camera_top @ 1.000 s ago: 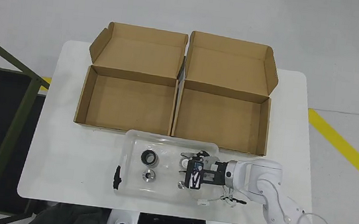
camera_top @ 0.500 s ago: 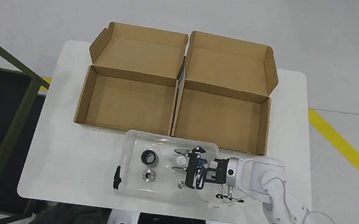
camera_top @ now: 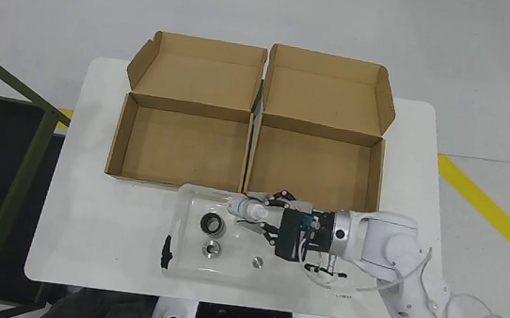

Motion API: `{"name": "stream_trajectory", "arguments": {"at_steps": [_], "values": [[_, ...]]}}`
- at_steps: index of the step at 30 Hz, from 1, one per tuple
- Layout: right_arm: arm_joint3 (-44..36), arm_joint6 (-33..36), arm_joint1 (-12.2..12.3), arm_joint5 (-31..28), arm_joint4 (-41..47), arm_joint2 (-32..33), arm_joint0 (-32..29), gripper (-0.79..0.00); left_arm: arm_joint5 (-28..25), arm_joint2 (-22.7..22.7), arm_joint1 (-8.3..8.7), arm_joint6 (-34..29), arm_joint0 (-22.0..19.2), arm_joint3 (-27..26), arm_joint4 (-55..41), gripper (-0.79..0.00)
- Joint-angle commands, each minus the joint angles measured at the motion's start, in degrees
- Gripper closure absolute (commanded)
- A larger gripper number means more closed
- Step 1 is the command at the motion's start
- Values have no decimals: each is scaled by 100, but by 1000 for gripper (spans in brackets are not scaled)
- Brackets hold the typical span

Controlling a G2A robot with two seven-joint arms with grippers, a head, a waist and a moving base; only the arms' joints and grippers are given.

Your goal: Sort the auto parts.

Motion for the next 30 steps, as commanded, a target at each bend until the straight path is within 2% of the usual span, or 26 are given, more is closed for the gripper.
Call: {"name": "stream_trajectory", "arguments": {"at_steps": [1,17,30], "values": [[-12,-72,1,54,51,43,40,0,0,0,0,0,0,0,0,-785],[379,-34,-5,458,376,204,454,0,0,0,0,0,0,0,0,-785],[1674,205,-81,666,405,-31,1237,0,0,0,0,0,0,0,0,-785]]}}
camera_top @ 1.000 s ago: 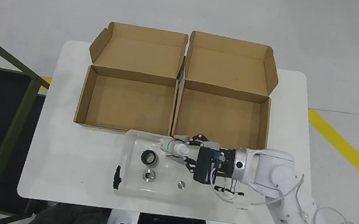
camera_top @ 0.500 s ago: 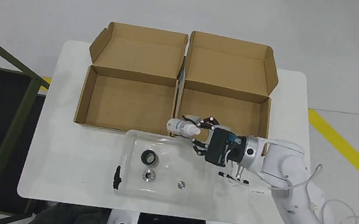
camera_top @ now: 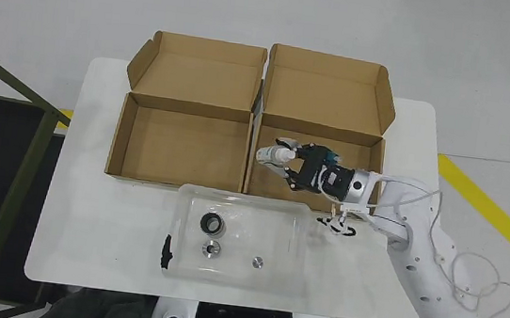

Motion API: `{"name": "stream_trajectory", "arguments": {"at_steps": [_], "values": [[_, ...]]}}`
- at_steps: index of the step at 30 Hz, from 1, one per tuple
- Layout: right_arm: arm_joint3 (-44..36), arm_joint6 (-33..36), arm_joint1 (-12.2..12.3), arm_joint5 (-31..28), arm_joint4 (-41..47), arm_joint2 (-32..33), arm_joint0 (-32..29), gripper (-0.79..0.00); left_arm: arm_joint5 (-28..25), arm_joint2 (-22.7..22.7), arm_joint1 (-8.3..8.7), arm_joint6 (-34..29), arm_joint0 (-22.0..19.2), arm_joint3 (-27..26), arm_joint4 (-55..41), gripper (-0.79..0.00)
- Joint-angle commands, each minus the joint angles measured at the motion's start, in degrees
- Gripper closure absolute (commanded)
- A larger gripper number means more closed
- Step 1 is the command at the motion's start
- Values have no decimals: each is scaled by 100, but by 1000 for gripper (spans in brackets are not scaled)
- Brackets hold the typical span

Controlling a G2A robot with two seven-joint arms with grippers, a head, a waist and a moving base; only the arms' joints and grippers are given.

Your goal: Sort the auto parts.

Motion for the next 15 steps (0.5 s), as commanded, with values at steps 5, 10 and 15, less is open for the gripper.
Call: {"name": "stream_trajectory", "arguments": {"at_steps": [5,10,15], "values": [[636,151,-82,112,-8,-308,437,0,0,0,0,0,0,0,0,-785],[1138,213,-161,187,-22,-560,784,0,0,0,0,0,0,0,0,-785],[1589,314,-233,228,-76,-786,1055,0,0,0,0,0,0,0,0,-785]]}}
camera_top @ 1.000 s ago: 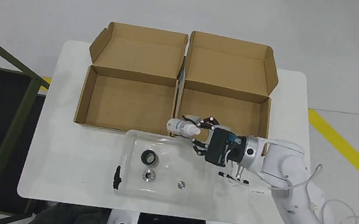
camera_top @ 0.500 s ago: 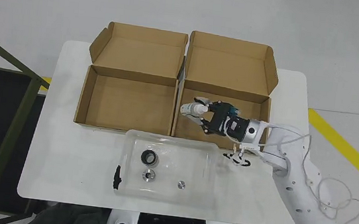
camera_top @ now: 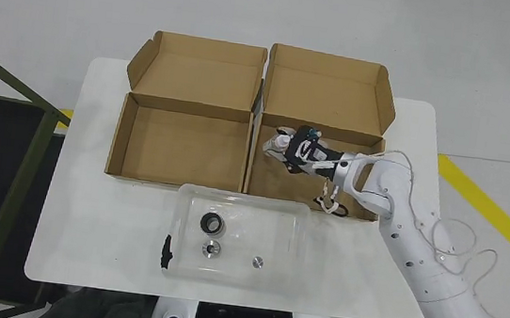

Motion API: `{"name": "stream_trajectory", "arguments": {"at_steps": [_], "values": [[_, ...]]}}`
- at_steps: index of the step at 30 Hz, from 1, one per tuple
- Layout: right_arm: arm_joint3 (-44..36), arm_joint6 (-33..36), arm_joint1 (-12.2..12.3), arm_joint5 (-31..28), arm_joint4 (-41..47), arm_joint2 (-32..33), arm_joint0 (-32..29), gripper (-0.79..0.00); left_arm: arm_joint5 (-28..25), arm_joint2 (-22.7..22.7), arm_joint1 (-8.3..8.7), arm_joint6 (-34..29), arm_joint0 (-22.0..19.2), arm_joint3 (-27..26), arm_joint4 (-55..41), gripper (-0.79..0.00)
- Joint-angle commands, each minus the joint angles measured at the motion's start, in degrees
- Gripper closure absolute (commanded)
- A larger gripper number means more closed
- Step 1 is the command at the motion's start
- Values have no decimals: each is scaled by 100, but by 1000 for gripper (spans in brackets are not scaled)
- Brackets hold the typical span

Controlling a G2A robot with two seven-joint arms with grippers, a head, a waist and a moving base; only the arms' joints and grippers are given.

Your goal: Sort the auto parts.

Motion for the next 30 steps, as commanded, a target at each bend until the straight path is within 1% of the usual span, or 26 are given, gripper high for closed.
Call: {"name": "stream_trajectory", "arguments": {"at_steps": [1,7,8,10,11,16,20,25,30], "values": [[202,38,-29,2,-5,-93,99,0,0,0,0,0,0,0,0,-785],[614,2,-125,83,-10,-338,337,0,0,0,0,0,0,0,0,-785],[669,-14,-139,92,-7,-368,362,-40,0,0,0,0,0,0,0,-785],[762,-21,-162,108,-14,-420,412,-339,0,0,0,0,0,0,0,-785],[806,-28,-173,113,-5,-442,431,-785,0,0,0,0,0,0,0,-785],[885,-50,-214,50,106,-497,526,-785,0,0,0,0,0,0,0,-785],[775,-93,-204,57,275,-372,522,-785,0,0,0,0,0,0,0,-785],[301,165,-148,20,733,-89,363,-785,0,0,0,0,0,0,0,-785],[-462,631,-34,-244,758,191,106,-785,0,0,0,0,0,0,0,-785]]}}
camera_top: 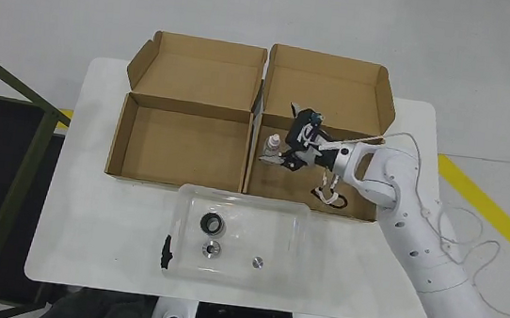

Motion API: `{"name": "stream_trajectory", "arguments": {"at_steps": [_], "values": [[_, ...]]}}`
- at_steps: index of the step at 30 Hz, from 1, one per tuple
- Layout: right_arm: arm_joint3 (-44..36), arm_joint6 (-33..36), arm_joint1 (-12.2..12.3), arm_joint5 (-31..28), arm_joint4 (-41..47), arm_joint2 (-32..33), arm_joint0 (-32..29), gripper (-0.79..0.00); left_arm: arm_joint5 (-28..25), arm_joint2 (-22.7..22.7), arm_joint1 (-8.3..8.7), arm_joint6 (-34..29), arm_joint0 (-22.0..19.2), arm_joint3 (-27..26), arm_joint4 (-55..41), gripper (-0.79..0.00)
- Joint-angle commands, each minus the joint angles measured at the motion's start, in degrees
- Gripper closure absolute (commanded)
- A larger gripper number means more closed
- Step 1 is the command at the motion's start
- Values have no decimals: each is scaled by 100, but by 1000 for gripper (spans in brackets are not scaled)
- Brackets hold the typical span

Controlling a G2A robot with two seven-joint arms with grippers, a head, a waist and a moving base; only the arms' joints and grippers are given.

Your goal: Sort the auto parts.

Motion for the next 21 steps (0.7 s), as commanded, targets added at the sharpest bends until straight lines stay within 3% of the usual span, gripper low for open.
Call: {"name": "stream_trajectory", "arguments": {"at_steps": [1,10,21], "values": [[-343,184,50,-114,-20,109,-142,-785,0,0,0,0,0,0,0,-785],[-1692,987,252,-599,129,398,-1016,-785,0,0,0,0,0,0,0,-785],[-2629,1557,440,-973,237,499,-1950,-785,0,0,0,0,0,0,0,-785]]}}
